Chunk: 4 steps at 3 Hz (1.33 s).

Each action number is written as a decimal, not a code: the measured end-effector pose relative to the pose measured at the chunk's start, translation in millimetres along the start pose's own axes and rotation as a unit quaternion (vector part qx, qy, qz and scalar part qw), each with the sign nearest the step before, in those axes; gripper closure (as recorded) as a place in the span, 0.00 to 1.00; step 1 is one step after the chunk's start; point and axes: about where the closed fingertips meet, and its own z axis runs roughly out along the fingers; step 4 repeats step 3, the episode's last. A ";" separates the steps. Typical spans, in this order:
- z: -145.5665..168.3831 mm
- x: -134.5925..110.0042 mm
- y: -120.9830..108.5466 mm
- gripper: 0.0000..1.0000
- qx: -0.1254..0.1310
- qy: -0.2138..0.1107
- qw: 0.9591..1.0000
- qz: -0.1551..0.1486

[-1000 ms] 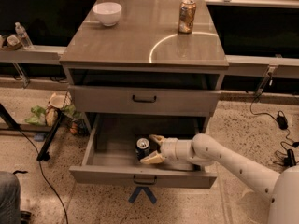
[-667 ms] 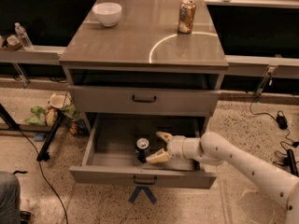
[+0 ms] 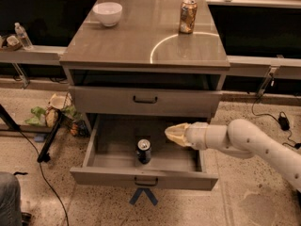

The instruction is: Place pepsi can into middle drawer

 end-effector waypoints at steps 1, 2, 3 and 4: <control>-35.7 -57.1 -6.6 1.00 0.006 -0.029 1.000 -0.001; -64.3 -110.0 -4.2 0.82 0.007 -0.095 0.995 0.004; -63.0 -117.1 -1.7 0.51 0.004 -0.103 0.995 0.005; -63.0 -117.1 -1.7 0.51 0.004 -0.103 0.995 0.005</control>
Offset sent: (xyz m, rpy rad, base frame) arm -0.0206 -0.0216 0.2137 0.3663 -0.1431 -0.0079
